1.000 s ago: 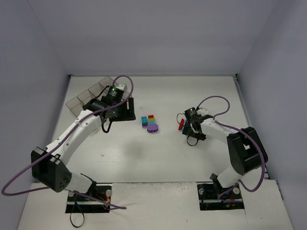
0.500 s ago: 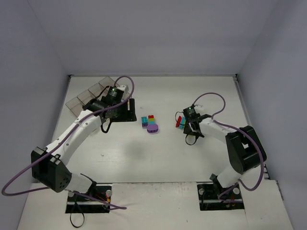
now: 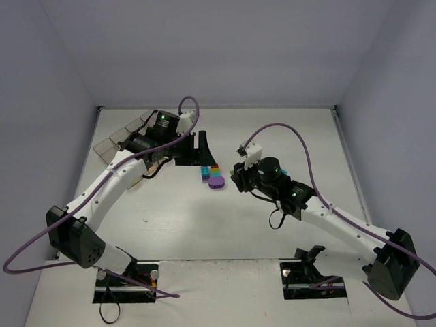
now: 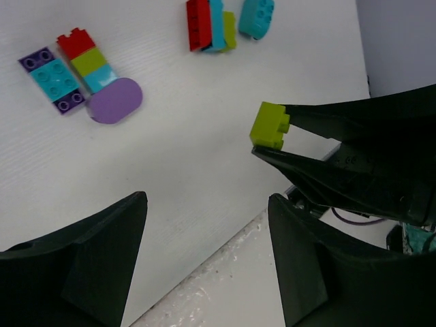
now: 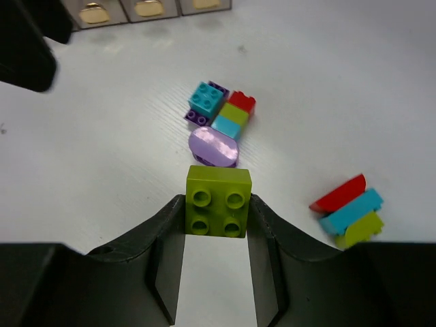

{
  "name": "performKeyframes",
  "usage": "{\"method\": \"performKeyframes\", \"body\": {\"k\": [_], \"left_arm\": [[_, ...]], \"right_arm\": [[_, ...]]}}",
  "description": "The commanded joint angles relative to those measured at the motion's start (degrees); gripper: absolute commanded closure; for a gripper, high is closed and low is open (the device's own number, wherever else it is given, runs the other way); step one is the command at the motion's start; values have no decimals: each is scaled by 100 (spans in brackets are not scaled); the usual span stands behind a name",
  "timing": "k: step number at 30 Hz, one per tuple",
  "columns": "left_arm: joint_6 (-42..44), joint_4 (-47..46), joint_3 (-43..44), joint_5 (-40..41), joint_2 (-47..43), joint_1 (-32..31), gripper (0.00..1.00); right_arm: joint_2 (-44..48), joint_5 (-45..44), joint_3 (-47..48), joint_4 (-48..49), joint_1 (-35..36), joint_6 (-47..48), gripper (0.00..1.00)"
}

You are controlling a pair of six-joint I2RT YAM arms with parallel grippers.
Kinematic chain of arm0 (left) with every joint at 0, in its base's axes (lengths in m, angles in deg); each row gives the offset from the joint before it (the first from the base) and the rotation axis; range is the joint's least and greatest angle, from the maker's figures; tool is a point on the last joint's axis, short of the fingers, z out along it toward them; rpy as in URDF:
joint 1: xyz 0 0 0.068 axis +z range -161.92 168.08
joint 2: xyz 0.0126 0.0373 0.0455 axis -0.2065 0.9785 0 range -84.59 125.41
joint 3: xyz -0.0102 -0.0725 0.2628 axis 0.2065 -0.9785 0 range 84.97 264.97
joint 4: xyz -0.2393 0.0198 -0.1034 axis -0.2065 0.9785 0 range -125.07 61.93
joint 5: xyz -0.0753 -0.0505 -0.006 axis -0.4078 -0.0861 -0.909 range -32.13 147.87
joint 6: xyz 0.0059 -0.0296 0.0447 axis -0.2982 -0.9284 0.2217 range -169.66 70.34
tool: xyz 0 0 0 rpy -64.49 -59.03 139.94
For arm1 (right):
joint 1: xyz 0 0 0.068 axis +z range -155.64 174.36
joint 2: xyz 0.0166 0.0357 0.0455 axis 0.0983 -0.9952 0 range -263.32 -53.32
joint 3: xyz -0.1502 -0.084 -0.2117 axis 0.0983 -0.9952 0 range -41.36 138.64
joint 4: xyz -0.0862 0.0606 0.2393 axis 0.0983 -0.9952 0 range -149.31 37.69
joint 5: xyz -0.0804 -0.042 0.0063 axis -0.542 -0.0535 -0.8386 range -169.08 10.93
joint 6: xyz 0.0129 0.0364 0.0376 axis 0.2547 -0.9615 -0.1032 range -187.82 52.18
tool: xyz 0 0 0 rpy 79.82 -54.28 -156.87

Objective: Sort the legos into containers by color

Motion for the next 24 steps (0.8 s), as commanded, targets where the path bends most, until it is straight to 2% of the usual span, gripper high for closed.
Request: {"method": "performKeyframes", "body": {"k": [1,7,18,24], "left_arm": [[-76,-378,282,-650,-45,-157,35],[-138,-502,309,-669,69,-385,36],[-191,-659,230,-537,377,-640,42],[-217,-792,274,-642,517,-702,58]], "right_arm": [[59,998,140,693,28,994,98],[-38,1586,483,693,46,1303,95],[-20,1851,651,676,63,1505,93],[33,1816,624,667,63,1549,93]]}}
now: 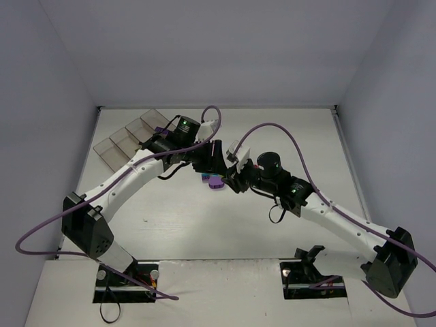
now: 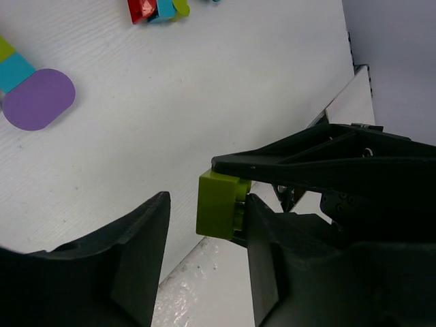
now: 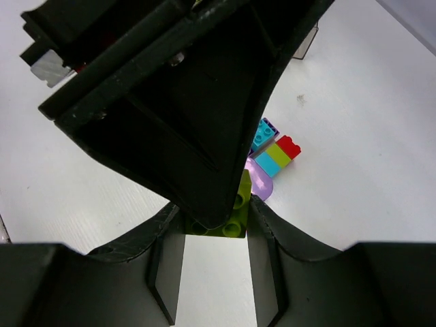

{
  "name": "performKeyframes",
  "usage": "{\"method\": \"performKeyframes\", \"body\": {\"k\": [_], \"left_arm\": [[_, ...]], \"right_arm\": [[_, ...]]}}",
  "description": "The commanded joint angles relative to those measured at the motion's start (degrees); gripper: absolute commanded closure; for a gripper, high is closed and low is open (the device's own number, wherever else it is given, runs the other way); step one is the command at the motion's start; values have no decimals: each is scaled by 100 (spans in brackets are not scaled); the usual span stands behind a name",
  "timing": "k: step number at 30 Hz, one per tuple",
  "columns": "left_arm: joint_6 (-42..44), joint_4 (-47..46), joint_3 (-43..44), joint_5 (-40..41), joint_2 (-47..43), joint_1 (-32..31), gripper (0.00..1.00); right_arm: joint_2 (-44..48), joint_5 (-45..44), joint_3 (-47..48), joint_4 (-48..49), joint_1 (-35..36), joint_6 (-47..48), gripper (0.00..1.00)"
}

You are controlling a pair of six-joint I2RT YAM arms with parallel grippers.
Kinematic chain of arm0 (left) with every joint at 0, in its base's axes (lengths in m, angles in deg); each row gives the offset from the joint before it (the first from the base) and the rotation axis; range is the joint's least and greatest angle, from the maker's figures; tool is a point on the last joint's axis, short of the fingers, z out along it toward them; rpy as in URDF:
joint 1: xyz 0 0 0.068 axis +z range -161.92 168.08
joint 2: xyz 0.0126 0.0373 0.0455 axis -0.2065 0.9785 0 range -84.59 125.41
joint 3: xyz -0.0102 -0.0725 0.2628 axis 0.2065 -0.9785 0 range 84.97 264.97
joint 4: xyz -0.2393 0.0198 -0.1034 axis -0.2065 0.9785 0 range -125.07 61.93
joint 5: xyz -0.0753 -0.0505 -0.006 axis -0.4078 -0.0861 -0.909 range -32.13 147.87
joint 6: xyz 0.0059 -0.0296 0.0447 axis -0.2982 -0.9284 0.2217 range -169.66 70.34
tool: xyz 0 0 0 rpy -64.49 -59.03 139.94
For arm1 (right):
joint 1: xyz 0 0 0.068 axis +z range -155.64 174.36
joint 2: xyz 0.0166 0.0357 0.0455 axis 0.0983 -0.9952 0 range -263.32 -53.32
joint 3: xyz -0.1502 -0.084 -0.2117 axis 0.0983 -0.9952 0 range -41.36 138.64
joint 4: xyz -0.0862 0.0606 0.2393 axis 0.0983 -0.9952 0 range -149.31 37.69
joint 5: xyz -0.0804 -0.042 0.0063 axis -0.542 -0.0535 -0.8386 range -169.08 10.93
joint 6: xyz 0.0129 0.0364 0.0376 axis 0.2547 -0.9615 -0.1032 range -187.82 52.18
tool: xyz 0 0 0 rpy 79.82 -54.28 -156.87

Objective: Sort the legos into containers by color

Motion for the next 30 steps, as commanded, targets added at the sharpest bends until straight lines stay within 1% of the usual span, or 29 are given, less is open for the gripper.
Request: {"method": "performKeyframes", "body": {"k": [1,2,3,6,7,8,9,10,11,12,15,16,18,19,20,22,23,24,26,27,29,30], "left_arm": [[-45,-387,245,-139,-31,-64,60],[-53,-413,228,-148,-22,-73,63],[-53,-440,219,-166,-14,-81,72],[-80,-502,149,-183,-22,-81,89],[-71,-502,140,-114,-31,-81,99],[-71,-493,140,-78,-31,-81,99],[-54,-484,131,-26,-66,-81,100],[-45,-467,113,44,-66,-64,100],[-18,-414,113,228,-84,-46,100],[51,-370,113,317,-92,-20,100],[236,-116,122,581,-75,190,100],[272,-10,113,642,-84,269,100],[377,95,87,835,-119,629,100],[395,227,87,923,-128,778,100],[404,280,87,1159,-136,1111,100],[412,473,113,1555,-154,1446,100],[412,535,165,1757,-154,1596,100],[412,570,192,2185,-128,1902,100],[360,615,227,2539,-84,2211,100],[290,615,280,2872,-23,2491,100],[228,606,333,3164,56,2747,100],[193,545,359,3270,153,2949,100]], "right_arm": [[109,74,270,446,61,114,93],[101,74,261,437,53,114,93],[100,65,261,446,53,131,93],[100,-5,253,446,61,140,93],[83,-84,261,446,44,123,90],[57,-84,261,446,44,105,90],[48,-163,270,446,44,61,85],[13,-311,279,428,35,17,71],[-31,-365,288,411,35,-9,62],[-40,-427,288,411,26,-53,44],[-128,-672,332,306,-44,-211,24],[-163,-856,358,288,-62,-281,22],[-207,-1041,384,200,-210,-500,21],[-259,-1295,384,182,-281,-589,21],[-269,-1436,376,165,-360,-685,21],[-286,-1718,332,130,-623,-1028,20],[-295,-2102,323,95,-737,-1203,21],[-304,-2271,323,-1,-860,-1527,20],[-339,-2701,332,-142,-1177,-1819,20],[-348,-2843,332,-274,-1248,-1924,20],[-392,-3168,349,-423,-1380,-2232,20],[-418,-3491,358,-598,-1424,-2337,18]]}}
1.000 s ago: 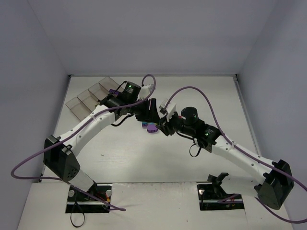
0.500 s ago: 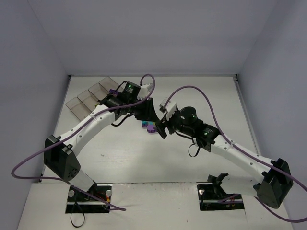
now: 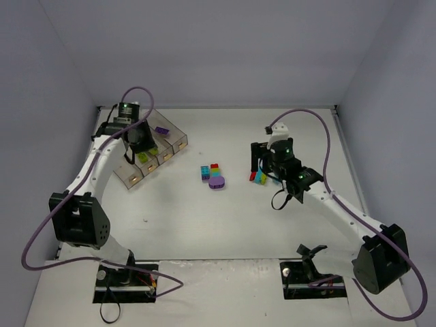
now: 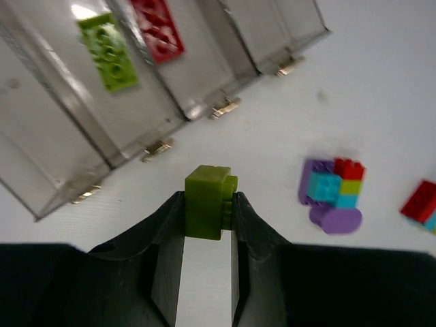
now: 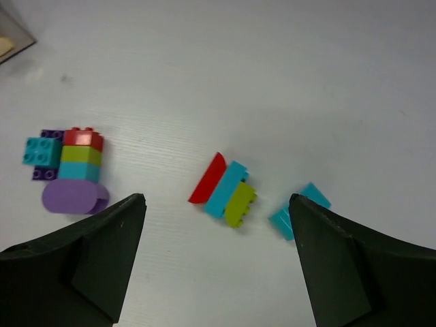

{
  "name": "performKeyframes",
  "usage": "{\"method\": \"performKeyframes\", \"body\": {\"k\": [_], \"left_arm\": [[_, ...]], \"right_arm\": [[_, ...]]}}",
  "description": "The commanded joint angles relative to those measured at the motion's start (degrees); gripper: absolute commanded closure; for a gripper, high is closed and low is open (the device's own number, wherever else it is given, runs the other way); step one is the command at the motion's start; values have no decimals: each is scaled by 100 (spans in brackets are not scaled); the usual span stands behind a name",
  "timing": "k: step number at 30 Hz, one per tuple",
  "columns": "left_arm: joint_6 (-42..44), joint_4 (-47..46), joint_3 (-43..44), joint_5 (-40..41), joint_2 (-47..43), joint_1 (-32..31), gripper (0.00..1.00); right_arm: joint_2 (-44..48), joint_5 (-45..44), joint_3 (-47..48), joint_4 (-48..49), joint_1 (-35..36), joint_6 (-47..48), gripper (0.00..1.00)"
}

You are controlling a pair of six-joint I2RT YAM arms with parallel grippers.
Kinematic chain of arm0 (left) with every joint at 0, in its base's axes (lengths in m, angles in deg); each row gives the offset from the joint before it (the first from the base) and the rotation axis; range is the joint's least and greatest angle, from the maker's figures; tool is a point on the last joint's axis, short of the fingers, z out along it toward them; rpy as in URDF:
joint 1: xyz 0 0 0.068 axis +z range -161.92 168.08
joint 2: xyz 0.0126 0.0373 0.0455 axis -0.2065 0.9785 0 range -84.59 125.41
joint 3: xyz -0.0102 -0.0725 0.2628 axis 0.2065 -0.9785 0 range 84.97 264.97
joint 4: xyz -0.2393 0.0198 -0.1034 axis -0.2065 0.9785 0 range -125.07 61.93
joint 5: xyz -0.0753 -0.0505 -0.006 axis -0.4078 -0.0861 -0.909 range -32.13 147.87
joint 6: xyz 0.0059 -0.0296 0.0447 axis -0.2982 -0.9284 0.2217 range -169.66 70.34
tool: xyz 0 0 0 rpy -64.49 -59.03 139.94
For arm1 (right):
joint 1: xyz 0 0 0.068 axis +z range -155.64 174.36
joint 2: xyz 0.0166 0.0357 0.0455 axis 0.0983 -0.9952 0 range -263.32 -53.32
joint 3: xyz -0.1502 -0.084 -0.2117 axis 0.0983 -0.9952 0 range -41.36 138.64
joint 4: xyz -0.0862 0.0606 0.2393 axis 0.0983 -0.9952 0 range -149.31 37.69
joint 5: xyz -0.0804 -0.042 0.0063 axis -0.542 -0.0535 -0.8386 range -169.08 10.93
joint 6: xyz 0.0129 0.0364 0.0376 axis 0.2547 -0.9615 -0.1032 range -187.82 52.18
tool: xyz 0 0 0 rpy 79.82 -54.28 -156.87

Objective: Sort the legos into containers by color

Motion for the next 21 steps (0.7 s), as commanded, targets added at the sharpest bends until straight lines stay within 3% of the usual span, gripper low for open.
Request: {"method": "performKeyframes", "body": {"k": [1,9,13,21], "left_arm": [[-102,-72,355,981,127,391,100],[-76,-222,943,1422,1321,866,100],[-120,-230,1234,1554,1665,1156,95],[-93,-134,1515,1572,1973,1236,67]], "right_arm": [[-99,-1138,279,-241,-184,-849,17],[-389,-1236,350,-936,-835,-1598,18],[-442,-1192,306,-1015,-967,-1651,18],[-617,-1034,200,-1121,-1240,-1923,18]]}}
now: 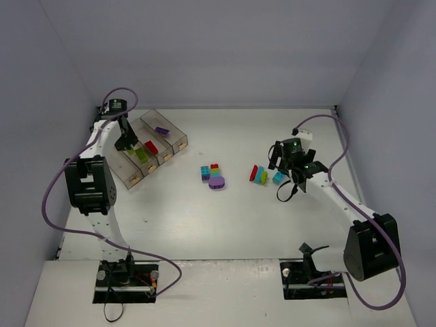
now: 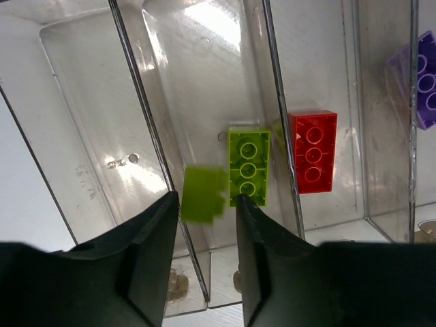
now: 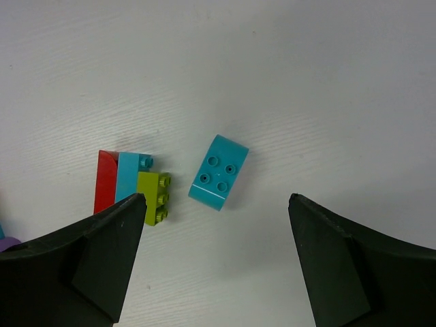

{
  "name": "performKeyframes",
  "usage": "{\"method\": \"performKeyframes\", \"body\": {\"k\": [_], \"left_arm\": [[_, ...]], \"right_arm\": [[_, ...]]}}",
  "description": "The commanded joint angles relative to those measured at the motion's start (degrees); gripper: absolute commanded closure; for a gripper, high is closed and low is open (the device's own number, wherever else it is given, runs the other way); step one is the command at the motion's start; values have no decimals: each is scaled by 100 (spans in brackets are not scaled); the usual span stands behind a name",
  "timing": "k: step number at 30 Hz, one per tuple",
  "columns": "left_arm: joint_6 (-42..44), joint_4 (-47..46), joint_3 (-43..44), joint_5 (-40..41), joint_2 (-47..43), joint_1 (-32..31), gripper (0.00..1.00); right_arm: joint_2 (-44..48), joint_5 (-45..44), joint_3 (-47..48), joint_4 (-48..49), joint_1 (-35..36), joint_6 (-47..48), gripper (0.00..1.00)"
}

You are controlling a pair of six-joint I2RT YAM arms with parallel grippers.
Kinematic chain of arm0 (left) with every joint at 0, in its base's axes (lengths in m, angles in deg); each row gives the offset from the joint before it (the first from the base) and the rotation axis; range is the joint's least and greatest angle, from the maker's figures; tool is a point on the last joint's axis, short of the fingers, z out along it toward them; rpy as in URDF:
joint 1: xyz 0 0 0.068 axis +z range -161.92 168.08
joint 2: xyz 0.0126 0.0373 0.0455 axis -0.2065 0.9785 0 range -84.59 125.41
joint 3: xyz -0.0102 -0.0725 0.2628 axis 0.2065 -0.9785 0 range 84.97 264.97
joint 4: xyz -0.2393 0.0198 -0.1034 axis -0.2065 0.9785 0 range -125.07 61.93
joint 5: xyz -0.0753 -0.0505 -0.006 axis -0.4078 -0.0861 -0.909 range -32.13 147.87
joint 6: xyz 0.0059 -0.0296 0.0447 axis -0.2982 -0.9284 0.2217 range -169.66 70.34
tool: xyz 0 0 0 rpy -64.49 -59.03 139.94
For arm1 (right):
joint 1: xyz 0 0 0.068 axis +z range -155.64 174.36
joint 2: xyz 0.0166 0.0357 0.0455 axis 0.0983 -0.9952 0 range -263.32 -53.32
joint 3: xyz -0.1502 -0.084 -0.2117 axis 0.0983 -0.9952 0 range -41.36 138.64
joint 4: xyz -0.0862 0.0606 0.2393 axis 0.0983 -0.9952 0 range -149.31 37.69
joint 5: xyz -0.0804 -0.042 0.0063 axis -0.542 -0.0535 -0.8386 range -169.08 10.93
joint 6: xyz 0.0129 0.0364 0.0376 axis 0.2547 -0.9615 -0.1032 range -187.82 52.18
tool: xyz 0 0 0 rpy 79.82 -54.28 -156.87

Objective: Sort the legos into containers by color

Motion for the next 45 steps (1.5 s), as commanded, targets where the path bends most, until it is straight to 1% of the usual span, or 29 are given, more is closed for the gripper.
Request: {"method": "performKeyframes", "body": {"k": [1,3,5,9,13,14,15,17,19,20,22,25,29,33,35,39,40,41,42,43,45], "left_arm": [[-17,-57,282,99,-260,1,66],[9,-92,247,55,-304,1,58],[44,-128,247,29,-322,1,56],[53,-75,274,-59,-348,1,54],[-34,-145,46,-366,-795,-34,53],[-78,-154,-68,-480,-1005,-104,50],[-79,-145,-69,-481,-1008,-105,48],[-79,-136,-314,-516,-1384,-280,45],[-61,-119,-621,-534,-1778,-718,42],[-61,-110,-719,-560,-1894,-816,42],[-35,-58,-912,-587,-2245,-1114,41],[-35,21,-1290,-613,-2685,-1396,41],[-17,162,-1721,-613,-3107,-2072,41],[-96,162,-2151,-832,-3616,-2310,41],[-52,189,-2196,-911,-3714,-2346,41],[53,215,-2196,-1149,-3881,-2407,41],[79,215,-2179,-1210,-3916,-2407,41],[88,215,-2144,-1393,-3925,-2407,41],[88,232,-2100,-1500,-3926,-2416,41],[88,250,-1986,-1605,-3926,-2460,41],[97,241,-1863,-1957,-3899,-2513,41]], "right_arm": [[-82,-61,106,24,-99,-277,18],[-170,-52,115,24,-117,-330,18],[-258,-26,133,16,-152,-427,18],[-495,53,150,-19,-187,-655,20],[-610,80,124,-63,-222,-963,22],[-679,97,115,-72,-231,-1076,23],[-732,115,106,-72,-231,-1130,23],[-890,133,106,-72,-240,-1253,23],[-996,133,124,-64,-248,-1341,25],[-1101,133,133,-64,-249,-1420,26],[-1198,141,203,-64,-249,-1464,27],[-1409,63,317,-64,-240,-1482,27],[-1699,-113,414,-46,-249,-1552,28],[-1963,-140,502,41,-266,-1429,31],[-2068,-123,476,156,-292,-1307,37],[-2139,-26,467,358,-319,-1017,56],[-2122,-8,458,402,-319,-929,71],[-2034,1,449,411,-310,-737,79],[-1973,27,406,437,-310,-613,93],[-1789,88,379,490,-293,-473,99],[-1517,176,318,534,-231,28,100]]}}
